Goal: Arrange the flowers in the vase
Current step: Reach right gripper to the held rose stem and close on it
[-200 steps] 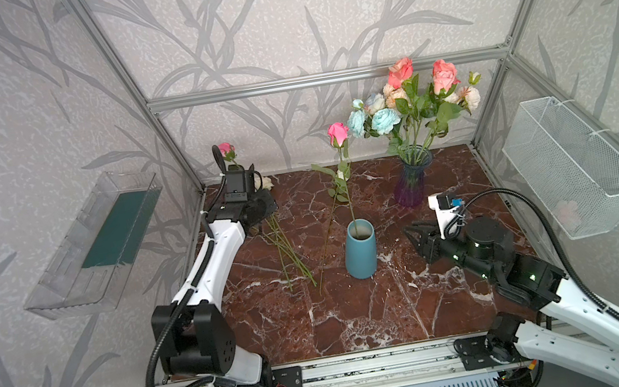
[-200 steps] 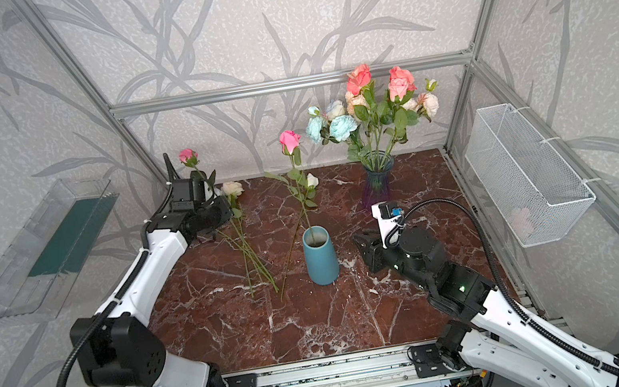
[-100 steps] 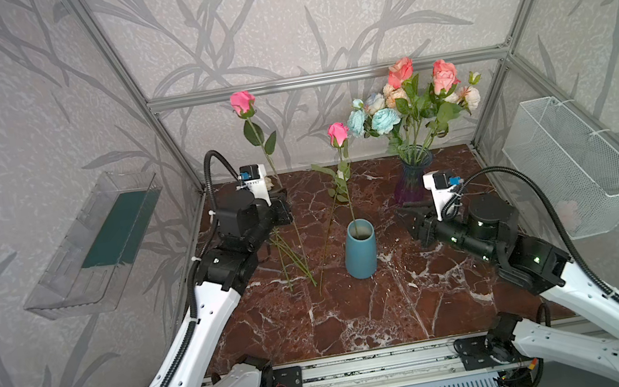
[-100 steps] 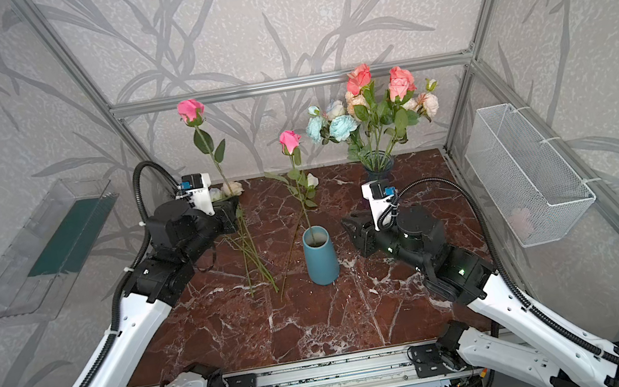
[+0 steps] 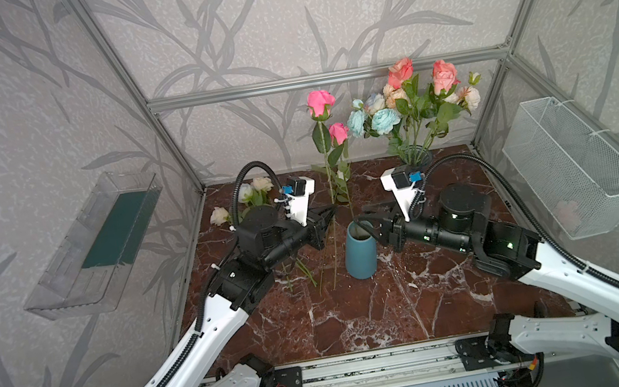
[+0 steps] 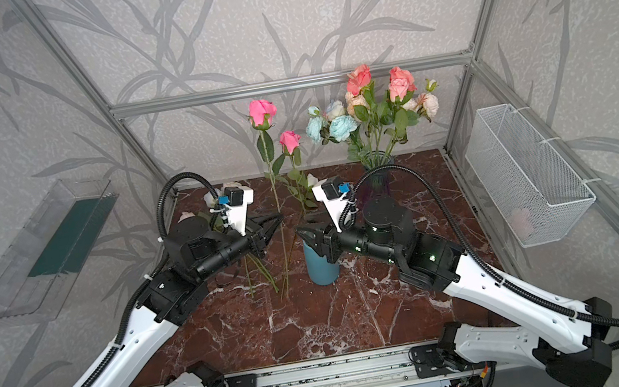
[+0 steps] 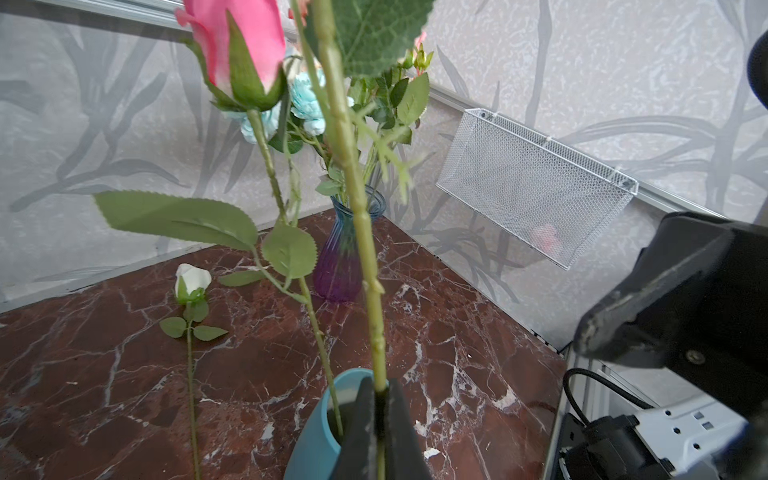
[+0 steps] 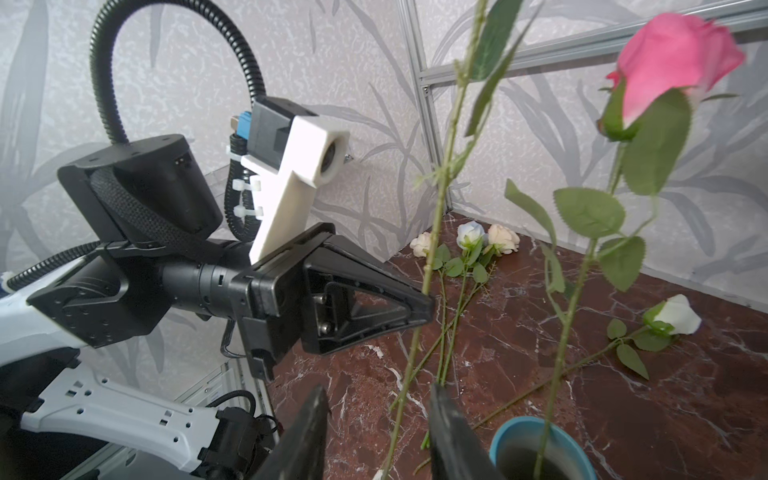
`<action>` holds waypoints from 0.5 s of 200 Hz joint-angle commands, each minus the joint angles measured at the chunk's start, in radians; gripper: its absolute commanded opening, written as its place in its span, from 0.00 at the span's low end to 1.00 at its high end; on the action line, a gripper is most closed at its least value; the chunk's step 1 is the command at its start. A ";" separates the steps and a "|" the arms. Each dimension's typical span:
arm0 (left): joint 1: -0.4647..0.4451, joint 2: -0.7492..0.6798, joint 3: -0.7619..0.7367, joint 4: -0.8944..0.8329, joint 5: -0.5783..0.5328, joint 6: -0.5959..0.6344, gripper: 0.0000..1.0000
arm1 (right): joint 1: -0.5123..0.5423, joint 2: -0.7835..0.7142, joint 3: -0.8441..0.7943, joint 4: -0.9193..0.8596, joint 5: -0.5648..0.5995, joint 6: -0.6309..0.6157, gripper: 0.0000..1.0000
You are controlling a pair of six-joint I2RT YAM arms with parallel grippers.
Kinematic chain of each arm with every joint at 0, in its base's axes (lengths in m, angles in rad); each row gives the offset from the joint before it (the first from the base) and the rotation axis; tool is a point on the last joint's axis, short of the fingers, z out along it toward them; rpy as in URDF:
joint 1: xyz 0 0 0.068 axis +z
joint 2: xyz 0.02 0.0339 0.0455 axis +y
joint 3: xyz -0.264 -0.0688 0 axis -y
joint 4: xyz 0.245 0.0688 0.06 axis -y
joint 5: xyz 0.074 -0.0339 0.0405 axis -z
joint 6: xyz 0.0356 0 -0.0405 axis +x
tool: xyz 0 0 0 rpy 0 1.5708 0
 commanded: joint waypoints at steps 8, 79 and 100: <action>-0.026 -0.006 0.025 -0.002 0.033 0.038 0.00 | 0.005 0.027 0.056 0.065 0.058 -0.051 0.44; -0.061 -0.036 0.006 0.012 -0.011 0.055 0.00 | 0.004 0.155 0.171 0.100 0.127 -0.025 0.44; -0.060 -0.046 0.005 0.008 -0.018 0.065 0.00 | 0.004 0.185 0.188 0.087 0.124 0.003 0.43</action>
